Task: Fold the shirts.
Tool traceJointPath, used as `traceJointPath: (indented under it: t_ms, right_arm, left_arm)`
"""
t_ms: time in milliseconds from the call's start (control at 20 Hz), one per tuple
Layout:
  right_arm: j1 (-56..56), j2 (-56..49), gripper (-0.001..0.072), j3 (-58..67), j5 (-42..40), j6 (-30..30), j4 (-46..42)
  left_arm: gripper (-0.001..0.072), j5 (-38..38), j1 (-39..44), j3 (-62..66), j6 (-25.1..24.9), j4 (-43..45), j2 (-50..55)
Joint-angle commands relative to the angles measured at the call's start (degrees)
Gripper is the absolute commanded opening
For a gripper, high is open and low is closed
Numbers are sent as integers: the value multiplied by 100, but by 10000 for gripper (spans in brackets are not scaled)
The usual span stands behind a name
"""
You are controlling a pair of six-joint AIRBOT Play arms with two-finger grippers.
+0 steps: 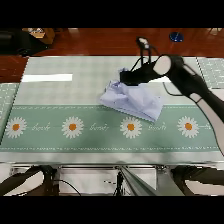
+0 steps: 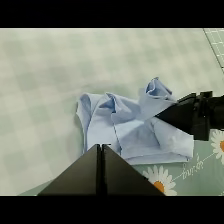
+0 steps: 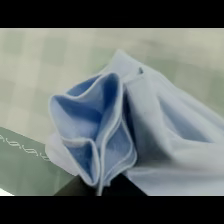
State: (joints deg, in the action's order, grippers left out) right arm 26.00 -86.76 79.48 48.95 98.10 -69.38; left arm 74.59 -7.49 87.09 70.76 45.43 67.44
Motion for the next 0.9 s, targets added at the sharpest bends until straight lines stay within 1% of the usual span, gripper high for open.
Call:
traceJointPath:
  t_ms: [0, 50, 150, 200, 300, 400, 450, 500, 550, 650, 700, 750, 800, 850]
  right_arm:
    - [463, -533, 32, 2, -511, 197, 280]
    - [540, -614, 50, 2, -625, 197, 343]
    - [649, -732, 339, 2, -909, 195, 575]
    - [647, -745, 420, 2, -990, 192, 763]
    - [557, -664, 431, 7, -992, 168, 822]
    - [313, -400, 431, 7, -809, 164, 599]
    - [116, -188, 431, 7, -562, 125, 356]
    - [-111, 52, 431, 7, -203, 81, -7]
    - [-396, 332, 431, 7, 330, 76, -595]
    - [-979, 802, 431, 7, 1720, 79, -2124]
    - [-1322, 955, 414, 0, 2568, 20, -3023]
    - [-1700, 1043, 374, -87, 3222, -221, -3644]
    - [-2100, 1119, 361, -295, 3521, -413, -3740]
    - [-2562, 1207, 359, -645, 3567, -474, -3375]
  left_arm:
    - [18, 116, -59, -4, 0, 33, -96]
    - [18, 116, -59, -4, 0, 33, -96]
    - [17, 116, -59, -13, -4, 48, -94]
    - [18, 118, -57, -15, -4, 103, -96]
    - [18, 118, -59, -17, -7, 160, -94]
    - [18, 122, -59, -20, -20, 271, -96]
    - [18, 138, -59, -20, -17, 363, -96]
    - [19, 162, -59, -20, -20, 487, -94]
    - [20, 181, -59, -20, -20, 636, -94]
    - [20, 256, -59, -20, -17, 883, -87]
    - [21, 278, -59, -20, -17, 975, -83]
    - [21, 293, -59, -20, -17, 1027, -83]
    - [21, 293, -59, -20, -17, 1038, -83]
    - [22, 293, -59, -20, -20, 1038, -83]
